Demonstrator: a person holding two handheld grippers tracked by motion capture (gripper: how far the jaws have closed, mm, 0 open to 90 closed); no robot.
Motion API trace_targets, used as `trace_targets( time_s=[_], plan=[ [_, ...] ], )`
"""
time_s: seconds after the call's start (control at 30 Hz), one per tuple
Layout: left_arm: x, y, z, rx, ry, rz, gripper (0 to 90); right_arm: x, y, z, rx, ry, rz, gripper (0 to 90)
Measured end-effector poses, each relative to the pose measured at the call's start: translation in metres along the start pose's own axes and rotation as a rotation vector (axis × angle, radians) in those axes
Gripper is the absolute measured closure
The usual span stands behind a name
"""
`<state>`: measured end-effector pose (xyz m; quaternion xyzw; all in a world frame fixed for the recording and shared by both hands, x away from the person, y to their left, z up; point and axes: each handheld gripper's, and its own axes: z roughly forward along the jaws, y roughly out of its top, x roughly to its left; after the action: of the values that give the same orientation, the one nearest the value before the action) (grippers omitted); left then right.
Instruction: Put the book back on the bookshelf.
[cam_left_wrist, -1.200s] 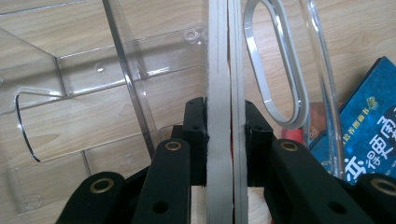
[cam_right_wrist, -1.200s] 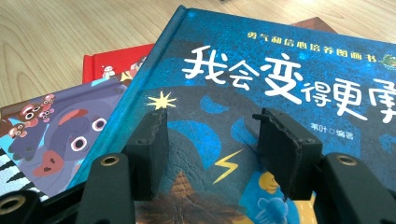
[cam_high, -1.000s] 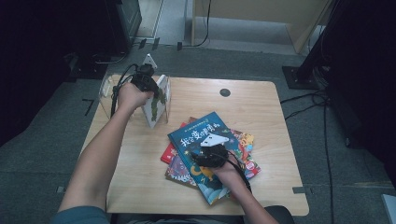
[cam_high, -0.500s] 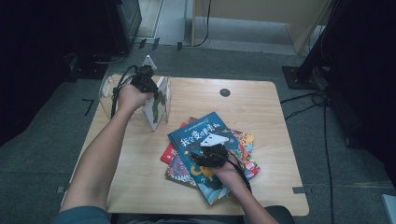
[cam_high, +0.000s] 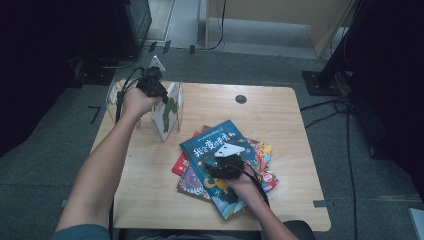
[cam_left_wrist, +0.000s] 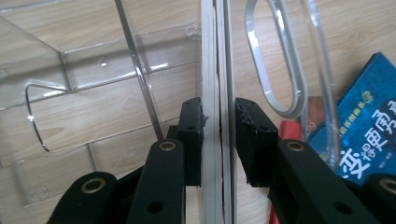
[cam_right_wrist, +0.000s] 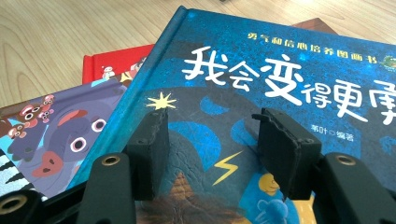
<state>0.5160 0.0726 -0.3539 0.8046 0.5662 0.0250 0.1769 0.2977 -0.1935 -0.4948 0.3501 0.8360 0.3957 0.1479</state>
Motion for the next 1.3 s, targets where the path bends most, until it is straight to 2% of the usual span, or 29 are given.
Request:
trace_targets(
  time_s=[0.1, 0.33, 0.47, 0.53, 0.67, 0.77, 0.9, 0.97, 1.07, 1.1, 1.23, 1.3],
  plan=[
    [-0.002, 0.0, -0.012, -0.045, -0.009, 0.013, 68.3, 0.0, 0.0, 0.0, 0.0, 0.0, 0.0, 43.7],
    [-0.004, -0.004, -0.028, -0.066, -0.029, 0.038, 63.6, -0.001, 0.0, 0.0, -0.004, -0.004, 0.011, 46.2],
    [-0.007, -0.013, -0.034, -0.055, -0.071, 0.064, 57.9, -0.001, 0.0, -0.001, -0.004, -0.001, 0.016, 46.2],
    [-0.008, -0.02, -0.037, -0.063, -0.104, 0.069, 55.2, -0.004, 0.0, -0.001, -0.006, 0.014, 0.03, 47.4],
    [-0.009, -0.036, -0.039, -0.08, -0.119, 0.1, 54.5, -0.01, -0.003, -0.006, -0.009, 0.04, 0.074, 51.1],
    [-0.009, -0.053, -0.043, -0.126, -0.149, 0.11, 53.7, -0.014, -0.005, -0.013, -0.011, 0.028, 0.078, 52.1],
    [-0.009, -0.074, -0.04, -0.113, -0.151, 0.143, 53.3, -0.016, -0.01, -0.026, -0.033, 0.023, 0.069, 53.1],
    [-0.009, -0.083, -0.038, -0.122, -0.165, 0.145, 53.3, -0.018, -0.013, -0.031, -0.041, 0.013, 0.064, 54.0],
    [-0.011, -0.092, -0.036, -0.13, -0.169, 0.162, 53.1, -0.022, -0.019, -0.039, -0.055, 0.012, 0.08, 55.2],
    [-0.011, -0.095, -0.034, -0.132, -0.182, 0.165, 52.9, -0.023, -0.02, -0.041, -0.059, 0.013, 0.082, 55.5],
    [-0.015, -0.108, -0.027, -0.144, -0.209, 0.189, 52.0, -0.027, -0.026, -0.052, -0.071, -0.004, 0.08, 56.5],
    [-0.017, -0.114, -0.023, -0.147, -0.207, 0.204, 51.3, -0.031, -0.03, -0.058, -0.078, -0.017, 0.083, 58.0]
  ],
)
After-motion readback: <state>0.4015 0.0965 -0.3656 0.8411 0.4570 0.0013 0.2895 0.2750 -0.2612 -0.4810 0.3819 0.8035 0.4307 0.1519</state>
